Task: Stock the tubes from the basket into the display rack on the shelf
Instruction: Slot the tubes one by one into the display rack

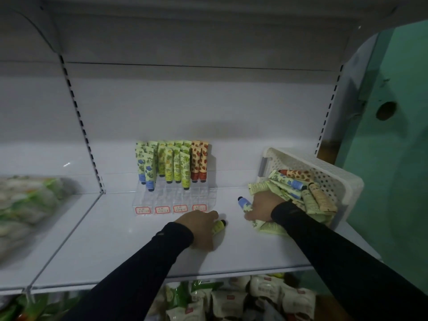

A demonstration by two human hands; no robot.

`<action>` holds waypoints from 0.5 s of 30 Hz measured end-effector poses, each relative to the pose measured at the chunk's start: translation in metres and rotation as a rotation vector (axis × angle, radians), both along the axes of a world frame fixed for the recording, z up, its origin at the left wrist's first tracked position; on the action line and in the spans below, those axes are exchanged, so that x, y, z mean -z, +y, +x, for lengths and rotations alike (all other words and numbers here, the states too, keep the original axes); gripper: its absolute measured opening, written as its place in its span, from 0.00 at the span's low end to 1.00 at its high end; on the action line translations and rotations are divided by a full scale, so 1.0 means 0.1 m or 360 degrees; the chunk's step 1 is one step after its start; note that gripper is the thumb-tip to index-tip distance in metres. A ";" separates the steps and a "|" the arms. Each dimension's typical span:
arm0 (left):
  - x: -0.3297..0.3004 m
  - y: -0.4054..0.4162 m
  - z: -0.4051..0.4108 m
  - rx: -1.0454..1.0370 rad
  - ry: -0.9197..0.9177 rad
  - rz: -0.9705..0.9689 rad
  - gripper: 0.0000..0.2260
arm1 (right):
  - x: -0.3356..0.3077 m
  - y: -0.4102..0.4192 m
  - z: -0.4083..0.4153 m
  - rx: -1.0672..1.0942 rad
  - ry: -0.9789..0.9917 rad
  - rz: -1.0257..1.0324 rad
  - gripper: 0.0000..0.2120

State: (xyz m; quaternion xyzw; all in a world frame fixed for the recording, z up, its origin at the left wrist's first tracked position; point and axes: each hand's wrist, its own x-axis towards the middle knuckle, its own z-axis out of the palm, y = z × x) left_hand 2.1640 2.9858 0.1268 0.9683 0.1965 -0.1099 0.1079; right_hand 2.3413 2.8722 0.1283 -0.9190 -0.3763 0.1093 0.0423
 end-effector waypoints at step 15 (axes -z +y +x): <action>0.03 0.54 -0.68 -0.0242 -0.0656 -0.0861 0.28 | -0.59 -0.09 -0.25 -0.0016 0.0354 0.1139 0.09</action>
